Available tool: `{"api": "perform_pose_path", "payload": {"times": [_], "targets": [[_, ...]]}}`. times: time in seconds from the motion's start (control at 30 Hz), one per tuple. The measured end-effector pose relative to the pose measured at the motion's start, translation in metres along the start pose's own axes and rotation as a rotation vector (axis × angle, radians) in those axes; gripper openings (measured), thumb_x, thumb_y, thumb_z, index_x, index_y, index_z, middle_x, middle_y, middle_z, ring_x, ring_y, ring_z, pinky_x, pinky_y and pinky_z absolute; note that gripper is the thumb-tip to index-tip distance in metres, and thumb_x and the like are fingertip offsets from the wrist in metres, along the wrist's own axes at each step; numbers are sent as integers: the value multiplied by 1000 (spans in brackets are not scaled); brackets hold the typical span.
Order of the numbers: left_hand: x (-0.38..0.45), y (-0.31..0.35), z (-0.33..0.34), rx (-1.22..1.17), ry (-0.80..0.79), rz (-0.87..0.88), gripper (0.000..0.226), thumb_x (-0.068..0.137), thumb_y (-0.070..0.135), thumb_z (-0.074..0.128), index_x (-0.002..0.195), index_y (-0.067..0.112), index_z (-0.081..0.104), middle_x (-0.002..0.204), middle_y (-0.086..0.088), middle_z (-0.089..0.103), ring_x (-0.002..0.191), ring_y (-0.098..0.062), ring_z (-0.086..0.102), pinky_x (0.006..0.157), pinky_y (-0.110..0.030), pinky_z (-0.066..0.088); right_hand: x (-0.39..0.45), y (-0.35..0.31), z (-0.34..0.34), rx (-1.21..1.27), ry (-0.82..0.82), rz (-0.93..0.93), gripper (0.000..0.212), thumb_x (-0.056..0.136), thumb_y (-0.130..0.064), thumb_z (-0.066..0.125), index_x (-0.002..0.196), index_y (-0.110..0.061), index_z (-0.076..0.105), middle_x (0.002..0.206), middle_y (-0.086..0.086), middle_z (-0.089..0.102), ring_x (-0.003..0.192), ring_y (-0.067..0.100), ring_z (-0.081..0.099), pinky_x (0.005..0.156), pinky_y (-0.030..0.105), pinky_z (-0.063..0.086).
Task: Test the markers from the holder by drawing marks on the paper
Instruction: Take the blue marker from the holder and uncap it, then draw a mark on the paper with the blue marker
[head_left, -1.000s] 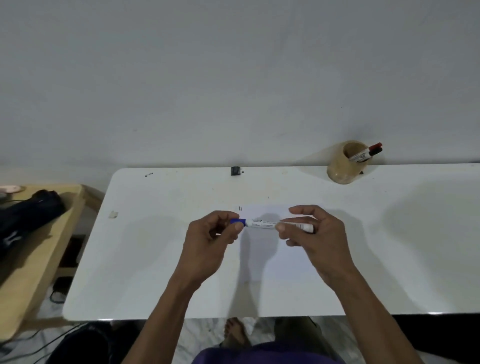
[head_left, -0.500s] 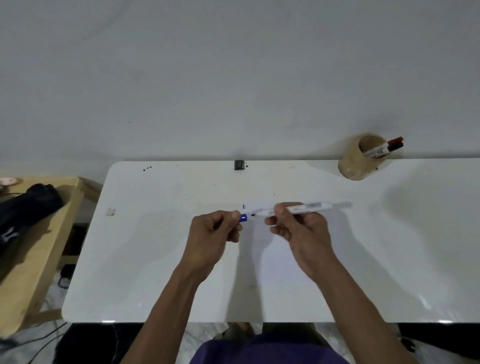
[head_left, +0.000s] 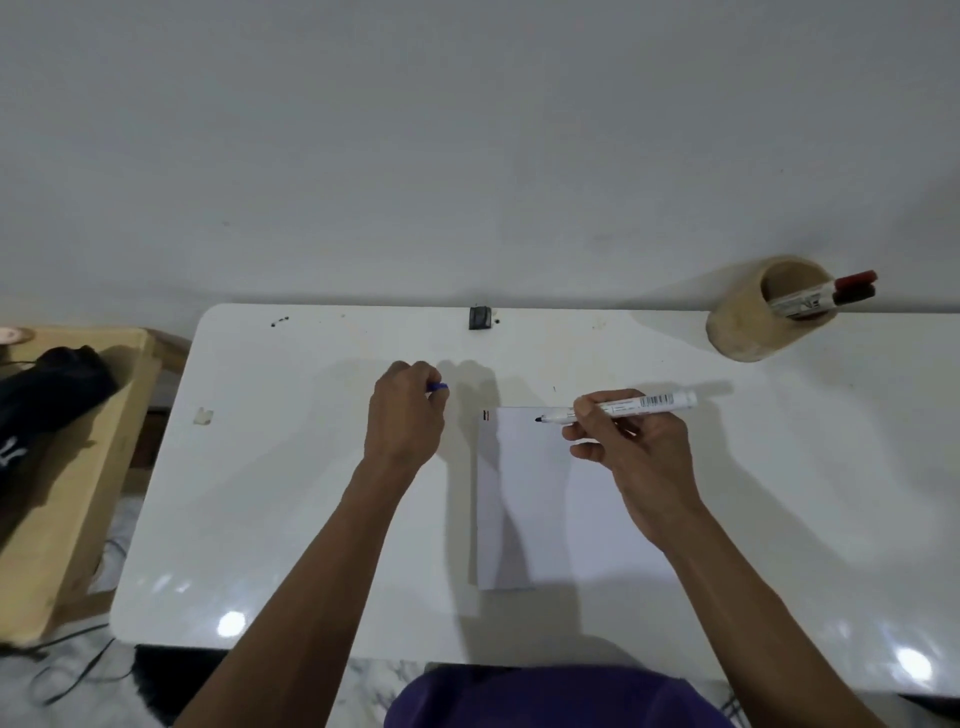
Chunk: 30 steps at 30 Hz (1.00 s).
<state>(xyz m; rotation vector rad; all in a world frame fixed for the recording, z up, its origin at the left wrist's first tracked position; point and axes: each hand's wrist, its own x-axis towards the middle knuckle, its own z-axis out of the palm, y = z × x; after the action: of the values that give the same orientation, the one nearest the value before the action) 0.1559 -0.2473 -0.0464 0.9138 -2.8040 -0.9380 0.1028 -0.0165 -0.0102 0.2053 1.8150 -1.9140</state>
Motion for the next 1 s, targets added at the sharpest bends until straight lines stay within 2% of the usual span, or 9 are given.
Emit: {"api": "perform_pose_path", "payload": {"times": [0.1, 0.27, 0.37, 0.47, 0.53, 0.63, 0.73, 0.87, 1.0], "targets": [[7, -1, 4, 106, -48, 35, 9, 92, 5, 62, 91, -2, 67, 94, -18, 61, 82, -34, 60, 71, -38, 49, 2, 3, -1, -13, -4, 6, 3, 92, -10, 72, 91, -12, 72, 80, 3, 78, 77, 21, 77, 66, 29, 60], [14, -1, 6, 158, -107, 43, 11, 93, 8, 63, 94, -3, 67, 95, -18, 60, 87, -32, 58, 70, -34, 44, 4, 6, -1, -25, -4, -1, 5, 89, -7, 75, 93, -10, 71, 81, 5, 78, 76, 22, 78, 64, 27, 62], [13, -1, 4, 137, -152, 30, 19, 92, 11, 65, 107, -1, 67, 104, -17, 62, 98, -35, 61, 77, -36, 50, 5, 9, 1, -12, 1, -9, 13, 84, -2, 80, 89, -9, 70, 78, 7, 77, 72, 23, 77, 61, 28, 61], [-4, 1, -3, 116, -44, -41, 45, 91, 19, 65, 133, 8, 53, 124, -15, 58, 116, -33, 57, 83, -43, 53, 6, 14, 5, -10, 12, -40, 21, 78, 3, 83, 81, -11, 68, 76, 11, 75, 66, 21, 75, 59, 29, 59], [-26, 3, -8, 72, 109, -62, 48, 90, 28, 66, 133, 15, 50, 123, -11, 58, 115, -29, 55, 78, -41, 53, 8, 19, 7, -31, 1, -84, 22, 77, 4, 84, 78, -10, 67, 74, 15, 74, 64, 21, 73, 58, 30, 59], [-62, -2, 2, 88, 144, 146, 41, 90, 33, 66, 127, 15, 57, 120, -10, 62, 111, -30, 57, 84, -42, 53, 14, 28, 11, -110, -51, -147, 16, 79, 2, 83, 84, -4, 70, 79, 19, 73, 66, 23, 71, 62, 35, 60], [-83, -17, 24, 210, 5, 319, 44, 93, 39, 59, 133, 19, 57, 133, -8, 61, 123, -29, 55, 100, -45, 46, 23, 35, 20, -187, -106, -189, 15, 78, 4, 83, 86, -4, 74, 81, 8, 76, 71, 15, 72, 63, 28, 58], [-89, -31, 39, 312, -89, 363, 51, 97, 48, 50, 142, 25, 50, 148, -9, 51, 139, -29, 46, 113, -56, 35, 39, 44, 34, -307, -119, -285, 12, 77, 0, 85, 83, -2, 75, 82, 3, 78, 69, 7, 72, 62, 20, 56], [-88, -37, 44, 375, -85, 389, 53, 98, 50, 47, 145, 26, 48, 151, -11, 49, 142, -30, 43, 116, -57, 30, 53, 55, 39, -410, -88, -366, 15, 75, -8, 88, 75, -4, 74, 72, 3, 76, 61, 11, 69, 56, 21, 52]]}}
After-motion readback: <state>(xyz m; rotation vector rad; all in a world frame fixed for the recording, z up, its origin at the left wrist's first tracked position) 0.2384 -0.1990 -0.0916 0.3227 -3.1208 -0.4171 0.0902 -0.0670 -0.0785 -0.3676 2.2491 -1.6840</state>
